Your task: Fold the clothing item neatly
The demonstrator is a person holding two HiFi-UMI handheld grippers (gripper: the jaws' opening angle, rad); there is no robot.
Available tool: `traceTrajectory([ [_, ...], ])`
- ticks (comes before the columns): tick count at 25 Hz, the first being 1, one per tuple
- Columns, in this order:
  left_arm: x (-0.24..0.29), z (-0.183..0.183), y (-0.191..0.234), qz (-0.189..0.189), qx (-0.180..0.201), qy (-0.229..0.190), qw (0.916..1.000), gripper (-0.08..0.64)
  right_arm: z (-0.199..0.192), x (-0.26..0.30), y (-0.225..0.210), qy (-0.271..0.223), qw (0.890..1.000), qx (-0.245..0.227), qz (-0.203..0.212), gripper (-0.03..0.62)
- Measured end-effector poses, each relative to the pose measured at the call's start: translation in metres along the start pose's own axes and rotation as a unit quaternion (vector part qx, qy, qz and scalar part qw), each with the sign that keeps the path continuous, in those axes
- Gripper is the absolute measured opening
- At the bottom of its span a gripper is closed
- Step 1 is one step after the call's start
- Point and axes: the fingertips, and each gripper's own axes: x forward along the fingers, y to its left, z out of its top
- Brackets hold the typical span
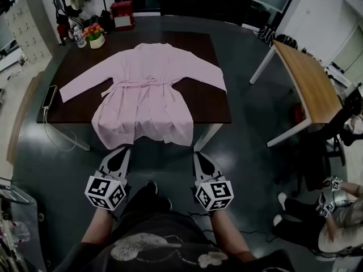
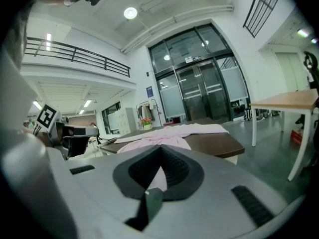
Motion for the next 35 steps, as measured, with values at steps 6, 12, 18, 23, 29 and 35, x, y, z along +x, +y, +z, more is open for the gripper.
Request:
traceTrajectory([
  [6,0.025,0.004,0.002,-0.021,0.009,-0.003,0.9997,0.009,0.000,0.014,-0.011,0.002,1.000,0.002,-0.012,-0.008],
  [12,0.086,0.006,0.016,-0.051,-0.023,0.009,0.9984,0.009,0.016,0.040,-0.046,-0.005,0.998,-0.014,-0.055,-0.008],
  [18,0.160,0.010,0.039,-0.079,-0.023,0.028,0.9962,0.009,0.037,0.089,-0.101,-0.001,0.993,-0.016,-0.114,-0.008],
  [23,0.222,0.025,0.068,-0.099,-0.007,0.030,0.9946,0.009,0.060,0.138,-0.134,0.010,0.991,-0.016,-0.129,-0.008],
  [29,0.278,0.034,0.071,-0.126,-0.018,0.039,0.9911,0.009,0.078,0.153,-0.182,-0.001,0.981,-0.004,-0.193,-0.008],
  [35,0.315,0.029,0.041,-0.152,-0.013,0.061,0.9864,0.009,0.081,0.128,-0.248,-0.014,0.960,0.027,-0.277,-0.008],
])
